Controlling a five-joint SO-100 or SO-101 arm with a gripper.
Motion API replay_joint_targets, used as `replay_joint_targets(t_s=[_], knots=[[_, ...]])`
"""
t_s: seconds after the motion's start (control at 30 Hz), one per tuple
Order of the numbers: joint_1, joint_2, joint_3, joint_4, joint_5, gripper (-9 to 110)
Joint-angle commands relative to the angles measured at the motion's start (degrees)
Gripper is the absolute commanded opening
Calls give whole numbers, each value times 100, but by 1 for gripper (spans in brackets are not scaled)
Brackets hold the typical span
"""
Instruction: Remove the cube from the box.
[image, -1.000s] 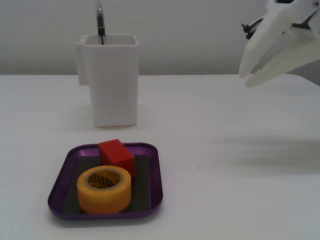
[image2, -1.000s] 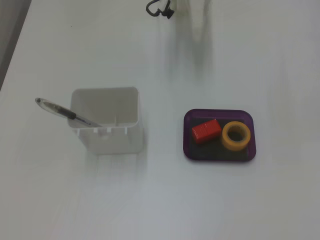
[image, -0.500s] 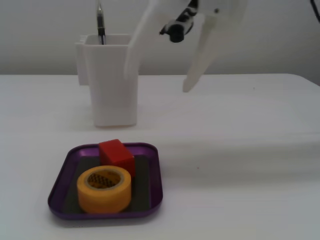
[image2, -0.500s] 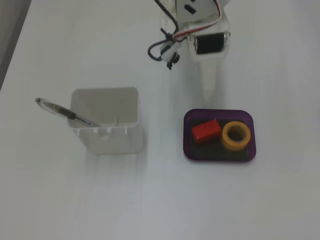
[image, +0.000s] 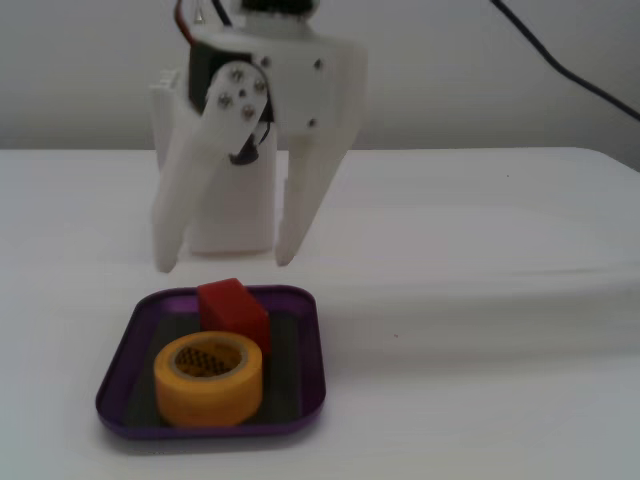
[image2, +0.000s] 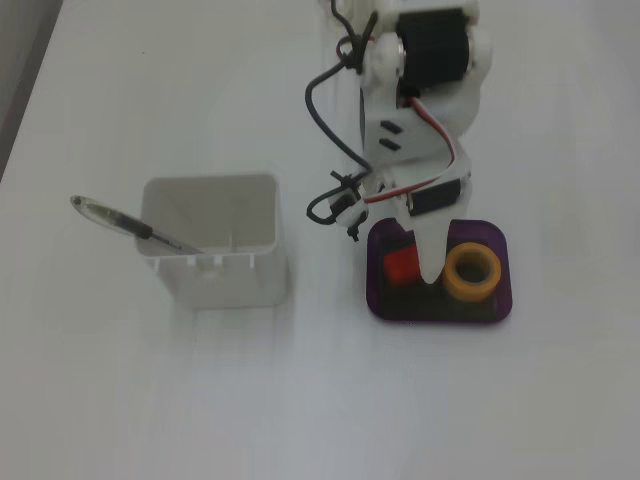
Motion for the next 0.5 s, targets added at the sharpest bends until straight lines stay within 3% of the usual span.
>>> replay_joint_targets(t_s=[0.0,0.3,0.47], knots=[[-26,-229,-492,62,0,26],[-26,-694,-501,-18,-35,25],[-26,-853,-501,-44,-62,15]])
